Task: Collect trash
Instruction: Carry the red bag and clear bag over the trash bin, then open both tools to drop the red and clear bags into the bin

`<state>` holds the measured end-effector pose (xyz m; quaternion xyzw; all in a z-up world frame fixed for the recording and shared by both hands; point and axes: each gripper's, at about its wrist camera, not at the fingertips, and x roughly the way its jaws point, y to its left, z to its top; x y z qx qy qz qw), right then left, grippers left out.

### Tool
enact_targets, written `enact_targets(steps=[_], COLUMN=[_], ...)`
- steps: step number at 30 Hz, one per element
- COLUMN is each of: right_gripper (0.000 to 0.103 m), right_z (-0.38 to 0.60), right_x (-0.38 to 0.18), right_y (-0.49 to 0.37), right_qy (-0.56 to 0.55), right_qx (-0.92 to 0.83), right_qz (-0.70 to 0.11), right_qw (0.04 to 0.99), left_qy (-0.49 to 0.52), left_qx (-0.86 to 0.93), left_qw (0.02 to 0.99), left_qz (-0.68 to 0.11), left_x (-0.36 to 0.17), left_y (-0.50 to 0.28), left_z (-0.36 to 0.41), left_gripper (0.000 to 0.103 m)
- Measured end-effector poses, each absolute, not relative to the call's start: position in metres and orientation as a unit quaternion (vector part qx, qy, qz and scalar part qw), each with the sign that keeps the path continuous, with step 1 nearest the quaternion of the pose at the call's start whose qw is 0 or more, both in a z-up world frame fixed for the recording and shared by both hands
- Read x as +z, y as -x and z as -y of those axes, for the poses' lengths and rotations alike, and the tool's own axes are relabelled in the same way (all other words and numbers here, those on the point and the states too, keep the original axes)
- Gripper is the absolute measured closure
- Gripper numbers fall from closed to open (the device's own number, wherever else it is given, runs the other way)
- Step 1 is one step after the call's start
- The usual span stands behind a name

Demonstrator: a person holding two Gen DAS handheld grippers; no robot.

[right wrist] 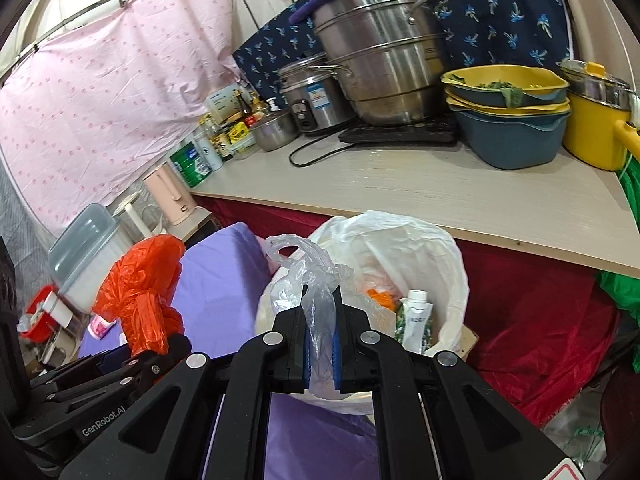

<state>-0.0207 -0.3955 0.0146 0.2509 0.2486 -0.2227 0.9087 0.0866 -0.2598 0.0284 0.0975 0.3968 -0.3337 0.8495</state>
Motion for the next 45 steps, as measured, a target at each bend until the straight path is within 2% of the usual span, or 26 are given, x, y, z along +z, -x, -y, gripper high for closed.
enact_targets(steps=[16, 25, 27, 28, 29, 30, 31, 37, 45], right_gripper=[0.096, 0.09, 0.09, 0.087, 0.079, 0.074, 0.066, 0.064, 0.057], right_z=[0.44, 0.45, 0.45, 0.45, 0.451, 0.45, 0.45, 0.443, 0.423], right_x=[-0.022, -0.035, -0.035, -0.035, -0.034, -0.033, -0.031, -0.018, 0.0], right_y=[0.012, 0.006, 0.006, 0.006, 0.006, 0.007, 0.007, 0.006, 0.006], right_qy=[-0.272, -0.278, -0.277, -0.277, -0.278, -0.279, -0.278, -0.266, -0.25], right_qx=[-0.248, -0.254, -0.255, -0.257, -0.256, -0.258, -0.261, -0.258, -0.248], right_qz=[-0.268, -0.279, -0.277, -0.276, -0.274, -0.269, -0.264, -0.255, -0.245], right_qw=[0.89, 0.884, 0.884, 0.884, 0.884, 0.885, 0.886, 0.893, 0.903], left_qy=[-0.127, -0.135, -0.13, -0.124, -0.118, -0.11, -0.104, -0.106, -0.105], left_qx=[-0.348, -0.351, -0.354, -0.353, -0.349, -0.346, -0.346, -0.344, -0.332], left_qw=[0.826, 0.817, 0.815, 0.814, 0.815, 0.819, 0.821, 0.83, 0.843], left_qz=[-0.426, -0.437, -0.441, -0.444, -0.447, -0.445, -0.441, -0.426, -0.41], left_x=[-0.012, -0.029, -0.031, -0.031, -0.031, -0.03, -0.028, -0.019, -0.006], left_y=[-0.101, -0.107, -0.108, -0.11, -0.111, -0.112, -0.113, -0.112, -0.113], left_z=[0.318, 0.333, 0.333, 0.331, 0.33, 0.328, 0.327, 0.321, 0.302], left_gripper=[0.06, 0.059, 0.055, 0.051, 0.038, 0.032, 0.032, 0.031, 0.031])
